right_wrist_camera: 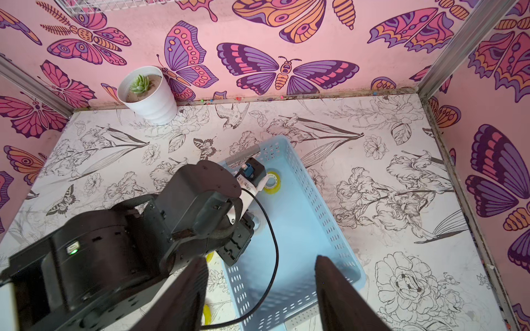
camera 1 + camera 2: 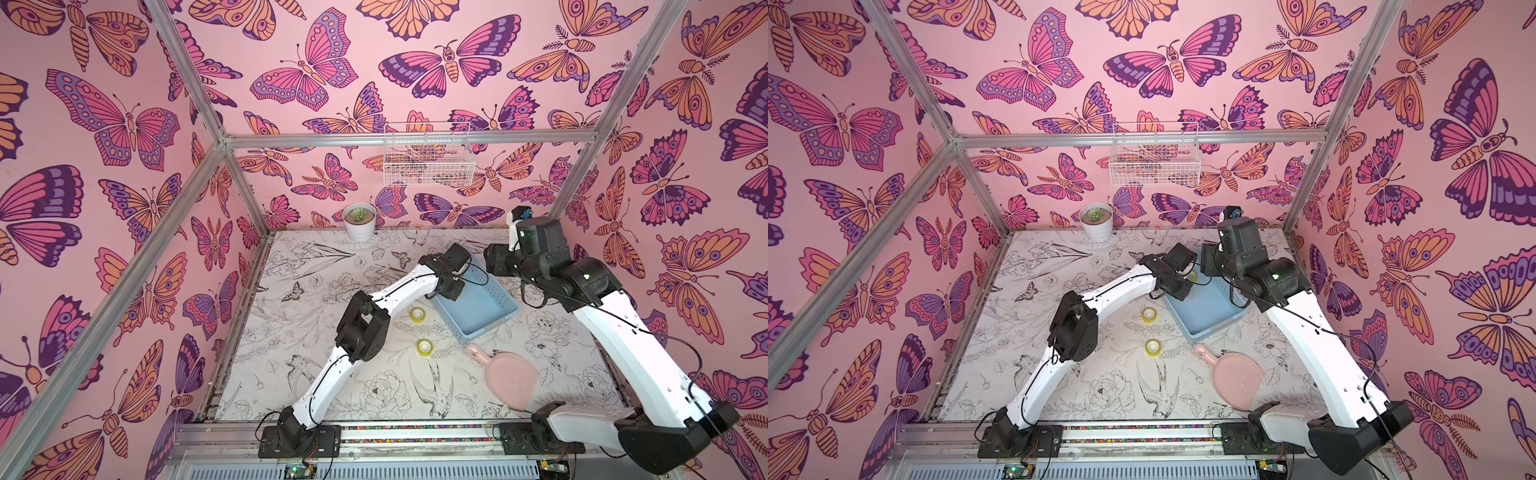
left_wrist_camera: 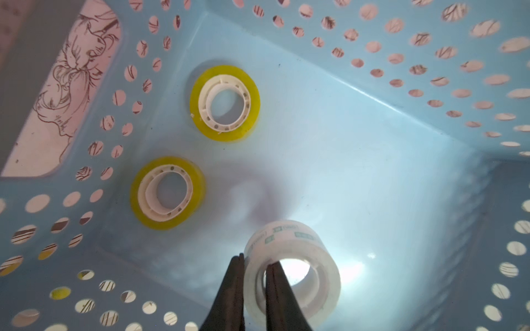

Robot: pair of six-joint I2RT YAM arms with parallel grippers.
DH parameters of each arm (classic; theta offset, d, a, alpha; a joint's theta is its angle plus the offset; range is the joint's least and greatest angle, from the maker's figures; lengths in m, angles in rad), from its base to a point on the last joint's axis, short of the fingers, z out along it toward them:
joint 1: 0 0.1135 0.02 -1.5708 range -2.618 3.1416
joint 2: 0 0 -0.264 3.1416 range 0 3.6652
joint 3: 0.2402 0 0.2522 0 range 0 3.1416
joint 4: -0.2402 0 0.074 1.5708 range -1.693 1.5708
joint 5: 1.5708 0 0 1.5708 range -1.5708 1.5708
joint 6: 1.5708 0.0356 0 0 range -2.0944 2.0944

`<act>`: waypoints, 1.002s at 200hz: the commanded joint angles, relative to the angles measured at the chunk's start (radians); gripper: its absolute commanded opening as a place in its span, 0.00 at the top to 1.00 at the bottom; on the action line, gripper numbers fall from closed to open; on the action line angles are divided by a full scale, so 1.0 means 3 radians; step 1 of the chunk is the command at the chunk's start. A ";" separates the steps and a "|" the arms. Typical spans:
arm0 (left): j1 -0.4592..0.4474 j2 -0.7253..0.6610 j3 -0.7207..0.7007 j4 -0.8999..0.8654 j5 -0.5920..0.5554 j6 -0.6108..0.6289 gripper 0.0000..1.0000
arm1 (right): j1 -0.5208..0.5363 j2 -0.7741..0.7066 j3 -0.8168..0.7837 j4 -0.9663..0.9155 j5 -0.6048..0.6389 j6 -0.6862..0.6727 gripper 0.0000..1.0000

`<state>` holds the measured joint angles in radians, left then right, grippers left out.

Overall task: Put the transparent tape into the storage box
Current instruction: Place the tape in the storage box.

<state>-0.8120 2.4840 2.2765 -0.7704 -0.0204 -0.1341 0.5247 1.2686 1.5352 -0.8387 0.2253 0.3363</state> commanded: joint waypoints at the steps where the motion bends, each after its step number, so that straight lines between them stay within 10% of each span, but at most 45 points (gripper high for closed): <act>1: 0.0002 0.0100 0.0067 -0.0152 -0.0132 0.0043 1.00 | -0.0011 -0.0042 -0.0027 -0.0080 -0.0037 -0.0056 0.35; 86: 0.0007 0.0266 0.0158 -0.0399 -0.0317 0.0031 0.94 | -0.0036 -0.0012 -0.0080 -0.0055 -0.0065 -0.0120 0.35; 200: 0.0027 0.0217 0.0322 -0.0408 -0.0376 0.0058 0.59 | -0.0033 0.0042 -0.0081 -0.0009 -0.0119 -0.0072 0.35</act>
<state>-0.8101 2.5370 2.3440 -0.8635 -0.1135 -0.1230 0.5205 1.2713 1.5150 -0.8406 0.1974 0.3107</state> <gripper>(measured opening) 0.405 0.653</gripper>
